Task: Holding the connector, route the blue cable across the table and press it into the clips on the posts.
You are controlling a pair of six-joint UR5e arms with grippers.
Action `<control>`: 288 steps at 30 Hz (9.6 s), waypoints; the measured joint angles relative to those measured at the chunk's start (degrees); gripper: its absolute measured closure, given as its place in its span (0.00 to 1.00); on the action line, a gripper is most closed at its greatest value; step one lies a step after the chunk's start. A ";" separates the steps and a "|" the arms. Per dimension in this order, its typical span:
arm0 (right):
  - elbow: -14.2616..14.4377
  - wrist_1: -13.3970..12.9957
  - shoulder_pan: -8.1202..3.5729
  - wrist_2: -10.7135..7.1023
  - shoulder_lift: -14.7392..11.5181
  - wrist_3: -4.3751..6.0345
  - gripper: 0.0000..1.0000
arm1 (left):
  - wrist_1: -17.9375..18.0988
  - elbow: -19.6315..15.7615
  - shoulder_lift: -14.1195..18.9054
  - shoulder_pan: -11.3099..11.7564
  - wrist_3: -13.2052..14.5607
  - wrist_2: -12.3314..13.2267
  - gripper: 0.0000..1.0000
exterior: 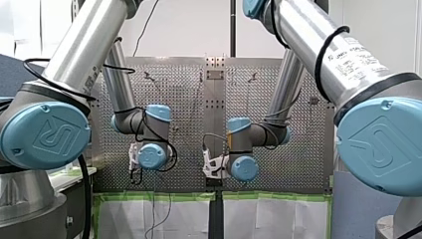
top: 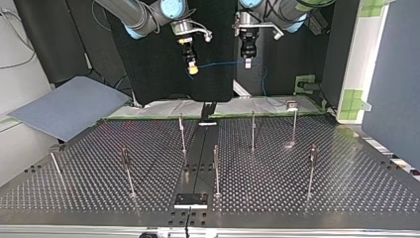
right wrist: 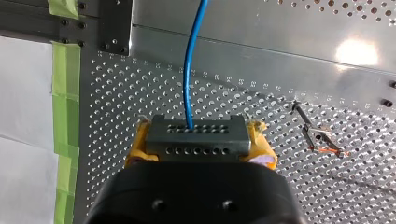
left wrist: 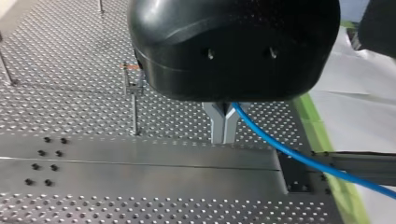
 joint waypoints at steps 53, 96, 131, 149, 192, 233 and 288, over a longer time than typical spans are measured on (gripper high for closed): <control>-19.30 21.35 2.28 -7.66 -18.50 4.30 1.00 | -11.16 6.55 19.72 2.88 -1.40 -19.24 0.98; -35.48 42.56 5.24 -12.34 -13.97 9.35 1.00 | -19.16 11.84 29.04 12.60 -0.02 -13.96 0.98; -52.37 55.07 6.08 -13.60 -10.59 14.02 1.00 | -24.19 17.43 31.76 21.33 -0.61 -2.23 0.98; -61.58 56.61 6.84 -13.95 -4.09 14.66 1.00 | -24.04 20.41 27.66 25.15 -1.95 0.15 0.98; -76.83 59.17 6.95 -14.98 5.04 14.70 1.00 | -20.69 26.09 21.45 34.91 -8.18 16.66 0.98; -77.02 58.45 4.20 -13.92 6.07 13.95 1.00 | -26.40 29.81 16.15 36.66 -14.40 15.11 0.44; -78.31 60.27 3.34 -8.52 6.02 12.89 1.00 | -47.65 20.41 35.27 32.66 -15.99 31.82 0.00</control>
